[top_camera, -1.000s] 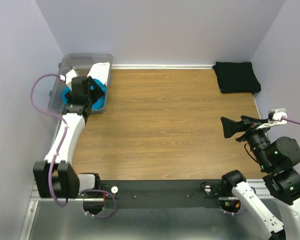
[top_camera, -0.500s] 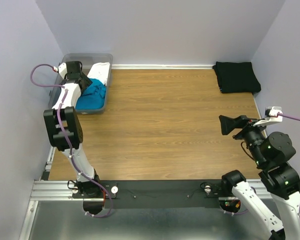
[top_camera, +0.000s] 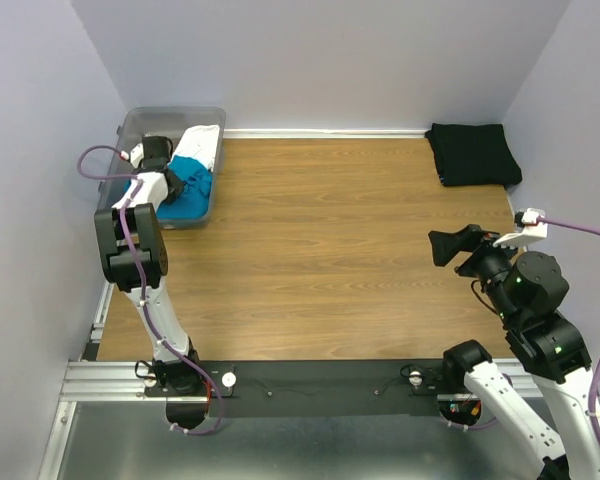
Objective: Fold and stack the t-shirts
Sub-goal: Grab the tshirt from the pile, then move the tshirt to the center of the board, then flatten the tshirt out
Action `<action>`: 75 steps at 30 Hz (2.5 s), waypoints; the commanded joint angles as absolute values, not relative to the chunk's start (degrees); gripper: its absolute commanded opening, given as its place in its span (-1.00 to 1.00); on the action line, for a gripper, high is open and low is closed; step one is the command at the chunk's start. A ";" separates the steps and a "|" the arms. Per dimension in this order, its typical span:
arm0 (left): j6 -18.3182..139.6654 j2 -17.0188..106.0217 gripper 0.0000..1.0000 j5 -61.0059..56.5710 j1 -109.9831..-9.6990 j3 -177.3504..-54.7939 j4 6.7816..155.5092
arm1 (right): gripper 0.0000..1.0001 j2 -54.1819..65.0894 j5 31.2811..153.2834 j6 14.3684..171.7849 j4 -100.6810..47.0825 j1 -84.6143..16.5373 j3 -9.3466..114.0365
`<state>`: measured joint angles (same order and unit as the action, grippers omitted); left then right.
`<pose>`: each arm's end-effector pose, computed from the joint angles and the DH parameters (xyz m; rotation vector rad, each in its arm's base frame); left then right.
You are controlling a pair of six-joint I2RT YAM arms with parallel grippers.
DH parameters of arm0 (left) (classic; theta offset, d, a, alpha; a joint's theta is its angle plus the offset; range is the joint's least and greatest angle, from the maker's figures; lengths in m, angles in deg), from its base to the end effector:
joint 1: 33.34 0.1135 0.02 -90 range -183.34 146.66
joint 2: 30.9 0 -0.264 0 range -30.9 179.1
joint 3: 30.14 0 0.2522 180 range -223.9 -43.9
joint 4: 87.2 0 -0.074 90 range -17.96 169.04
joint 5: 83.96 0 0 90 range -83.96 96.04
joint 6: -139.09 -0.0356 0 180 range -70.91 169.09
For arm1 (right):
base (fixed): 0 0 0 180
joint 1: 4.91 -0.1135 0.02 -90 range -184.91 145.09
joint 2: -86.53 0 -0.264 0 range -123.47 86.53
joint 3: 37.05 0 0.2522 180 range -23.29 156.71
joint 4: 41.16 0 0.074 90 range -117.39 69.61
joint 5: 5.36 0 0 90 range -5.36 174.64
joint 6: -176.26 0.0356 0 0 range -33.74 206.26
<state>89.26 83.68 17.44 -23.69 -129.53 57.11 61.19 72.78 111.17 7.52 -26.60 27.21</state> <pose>0.4345 0.0810 0.2030 -1.1032 2.1707 0.0068 0.0816 0.0246 0.3665 0.2022 1.7440 0.4161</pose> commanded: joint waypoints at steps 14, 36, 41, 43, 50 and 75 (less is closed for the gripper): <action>81.98 66.84 -1.00 7.39 -26.73 -126.69 68.66 | 1.00 60.26 71.81 114.21 7.41 -26.97 26.63; 76.95 59.80 -1.00 -14.08 -65.60 -160.90 86.24 | 1.00 54.27 70.32 114.03 4.95 -26.97 31.47; 76.43 55.32 -1.00 -9.34 -65.60 -145.01 89.06 | 1.00 55.77 69.09 115.88 4.95 -27.06 29.19; 76.60 53.74 -1.00 -6.27 -65.60 -136.16 89.68 | 1.00 56.12 69.17 117.10 5.04 -26.97 27.70; 78.36 56.62 -0.31 7.87 -63.24 -112.32 91.61 | 1.00 53.50 73.03 120.97 5.04 -26.97 22.07; 81.35 27.56 0.74 15.71 -64.02 -82.32 72.64 | 0.55 12.11 87.45 111.23 1.79 -26.97 24.25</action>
